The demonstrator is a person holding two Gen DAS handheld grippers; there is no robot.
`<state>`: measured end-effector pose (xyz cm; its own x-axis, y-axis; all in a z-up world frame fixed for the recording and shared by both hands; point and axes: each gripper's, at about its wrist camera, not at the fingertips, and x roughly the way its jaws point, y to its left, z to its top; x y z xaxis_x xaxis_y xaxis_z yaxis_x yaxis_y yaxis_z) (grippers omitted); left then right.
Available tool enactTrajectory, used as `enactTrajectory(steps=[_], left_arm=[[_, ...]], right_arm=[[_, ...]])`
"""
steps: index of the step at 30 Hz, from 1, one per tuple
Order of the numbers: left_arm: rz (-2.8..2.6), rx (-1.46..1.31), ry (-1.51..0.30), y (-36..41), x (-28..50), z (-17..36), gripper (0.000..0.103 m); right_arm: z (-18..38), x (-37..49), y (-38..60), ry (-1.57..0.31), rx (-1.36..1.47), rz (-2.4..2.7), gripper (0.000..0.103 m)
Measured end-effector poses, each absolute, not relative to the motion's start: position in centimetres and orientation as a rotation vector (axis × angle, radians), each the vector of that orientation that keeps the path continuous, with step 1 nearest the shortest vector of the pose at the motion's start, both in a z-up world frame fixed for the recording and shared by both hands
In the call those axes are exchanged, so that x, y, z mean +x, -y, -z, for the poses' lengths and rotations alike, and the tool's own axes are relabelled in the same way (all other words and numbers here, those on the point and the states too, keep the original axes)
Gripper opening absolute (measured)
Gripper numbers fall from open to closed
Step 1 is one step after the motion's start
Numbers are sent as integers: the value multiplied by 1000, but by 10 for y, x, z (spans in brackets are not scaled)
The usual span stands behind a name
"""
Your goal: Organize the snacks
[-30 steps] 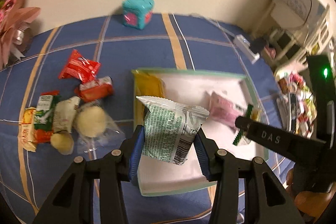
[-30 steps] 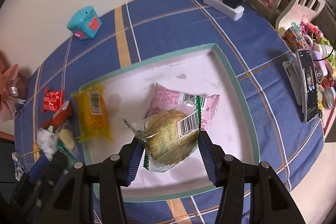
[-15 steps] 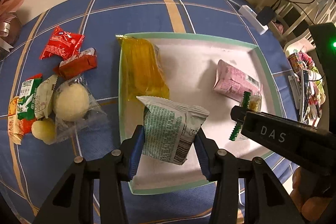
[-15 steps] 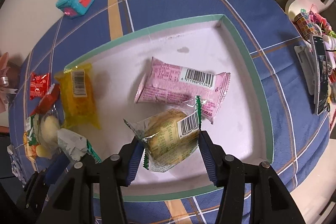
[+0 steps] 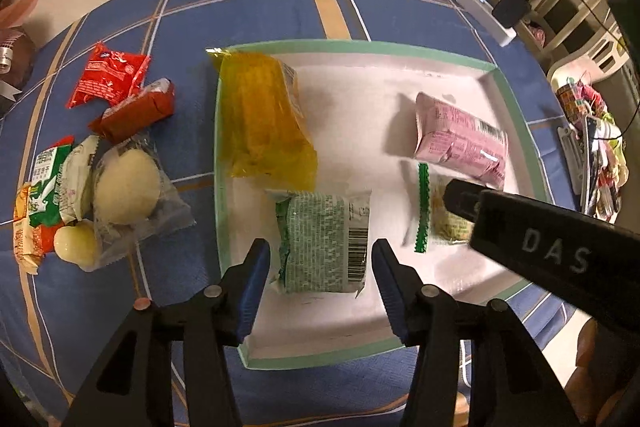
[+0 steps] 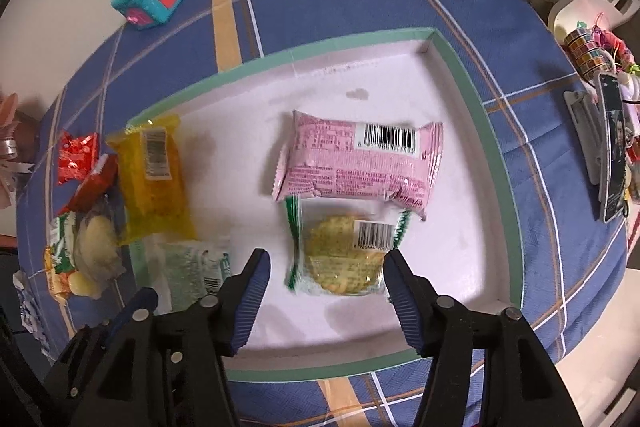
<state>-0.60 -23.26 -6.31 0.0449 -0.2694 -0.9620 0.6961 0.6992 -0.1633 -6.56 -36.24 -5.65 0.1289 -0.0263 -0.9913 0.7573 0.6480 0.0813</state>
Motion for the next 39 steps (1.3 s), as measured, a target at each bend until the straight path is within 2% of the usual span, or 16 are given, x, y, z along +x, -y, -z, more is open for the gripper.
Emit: enactTrajectory(steps=[13, 15, 16, 18, 21, 22, 23, 24, 28, 33, 35, 39], left_arm=[[602, 265, -1292, 190, 45, 42, 55], [566, 242, -1292, 181, 53, 42, 59], [551, 233, -1291, 178, 55, 41, 67], [525, 211, -1284, 170, 61, 39, 68], [489, 180, -1277, 161, 70, 38, 69], [469, 172, -1276, 158, 72, 38, 74], [456, 165, -1273, 156, 74, 38, 84], [448, 159, -1269, 154, 76, 38, 87], [432, 170, -1262, 149, 79, 40, 91], [418, 180, -1252, 143, 84, 42, 92], [405, 175, -1239, 137, 87, 41, 97], [373, 151, -1228, 121, 97, 39, 102]], right_arm=[[35, -71, 363, -1273, 676, 661, 65], [40, -70, 357, -1283, 669, 659, 67], [40, -70, 356, -1289, 662, 659, 69], [42, -66, 351, -1299, 641, 659, 76], [42, -61, 344, -1306, 616, 647, 80], [42, -60, 342, -1307, 611, 644, 81], [42, -58, 339, -1310, 600, 640, 84], [41, -57, 337, -1311, 590, 637, 85], [40, -52, 328, -1319, 556, 630, 88], [38, -46, 318, -1322, 518, 614, 99], [37, -43, 312, -1322, 508, 605, 102], [40, -37, 302, -1325, 502, 571, 103]])
